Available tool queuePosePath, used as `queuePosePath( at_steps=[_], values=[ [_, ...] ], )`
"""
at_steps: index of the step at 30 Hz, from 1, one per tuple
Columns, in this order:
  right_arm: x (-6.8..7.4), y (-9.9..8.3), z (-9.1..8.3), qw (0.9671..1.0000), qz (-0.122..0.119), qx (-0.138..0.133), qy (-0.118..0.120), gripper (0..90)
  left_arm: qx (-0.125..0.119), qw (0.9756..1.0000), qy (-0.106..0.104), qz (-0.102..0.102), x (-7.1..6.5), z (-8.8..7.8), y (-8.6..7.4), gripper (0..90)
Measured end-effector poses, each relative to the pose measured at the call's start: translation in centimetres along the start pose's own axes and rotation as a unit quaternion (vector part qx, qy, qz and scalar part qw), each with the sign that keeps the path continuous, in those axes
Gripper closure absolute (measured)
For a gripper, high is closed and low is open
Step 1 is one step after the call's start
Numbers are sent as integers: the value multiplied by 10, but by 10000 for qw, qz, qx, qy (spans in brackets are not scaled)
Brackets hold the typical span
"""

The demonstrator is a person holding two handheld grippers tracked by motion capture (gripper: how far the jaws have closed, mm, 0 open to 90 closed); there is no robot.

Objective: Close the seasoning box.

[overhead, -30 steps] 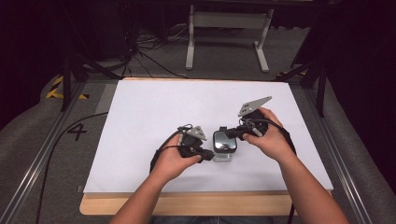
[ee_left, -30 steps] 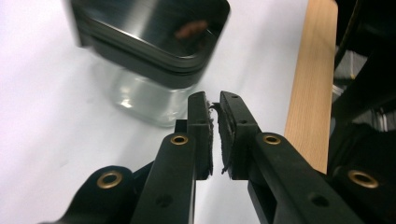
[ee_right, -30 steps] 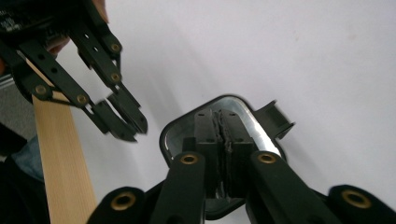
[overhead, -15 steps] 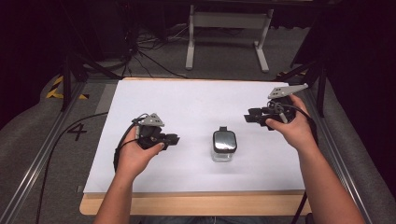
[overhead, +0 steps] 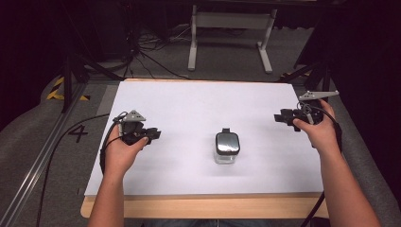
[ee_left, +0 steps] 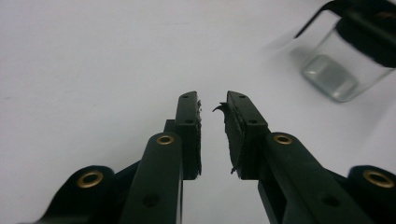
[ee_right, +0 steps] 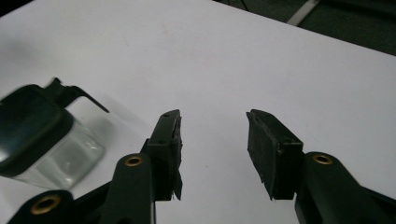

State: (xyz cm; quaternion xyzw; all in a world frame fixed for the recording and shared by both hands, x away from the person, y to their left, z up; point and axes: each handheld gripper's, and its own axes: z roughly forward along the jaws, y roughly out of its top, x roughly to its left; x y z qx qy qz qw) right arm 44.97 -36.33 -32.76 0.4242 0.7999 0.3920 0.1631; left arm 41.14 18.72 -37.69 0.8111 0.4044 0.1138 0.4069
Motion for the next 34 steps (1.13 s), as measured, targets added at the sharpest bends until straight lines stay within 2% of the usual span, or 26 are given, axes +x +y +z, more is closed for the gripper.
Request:
queuePosePath(
  at_steps=[1,2,3,8,10,13,16,18,19,22,26,30,32,34],
  values=[
    [-3,-3,1,10000,23,5,-41,547,2,10000,89,-3,5,2,-2,746],
    [-8,-7,3,9999,91,12,-89,539,-24,9999,104,-78,7,4,-4,744],
    [-10,-9,4,9999,111,33,-122,533,0,9999,122,-68,11,5,-6,741],
    [-21,-25,14,9994,142,135,-294,524,-55,9995,142,-264,25,14,-16,715],
    [-22,-30,17,9991,114,170,-362,523,-25,9996,108,-243,29,17,-19,702],
    [-22,-40,21,9992,150,52,-367,523,52,9999,-49,-131,30,19,-22,692],
    [-19,-54,30,9994,244,-69,-226,525,106,9999,-53,-85,31,22,-24,691],
    [-19,-57,34,9995,250,-36,-186,523,82,9999,-38,-99,33,24,-25,686],
    [-18,-62,42,9993,94,288,-228,521,89,9999,-29,-129,34,24,-26,686],
    [-19,-69,47,9993,146,286,-204,516,89,9997,-10,-233,36,27,-30,668],
    [-23,-79,54,9992,177,250,-263,513,154,9996,8,-248,40,33,-35,655],
    [-24,-82,58,9985,267,335,-333,512,204,9995,-54,-250,39,34,-35,632],
    [-24,-82,58,9984,324,325,-323,511,114,9997,-86,-222,38,34,-34,622],
    [-23,-82,58,9985,346,281,-310,498,132,9996,-112,-239,37,33,-33,610]
  ],
)
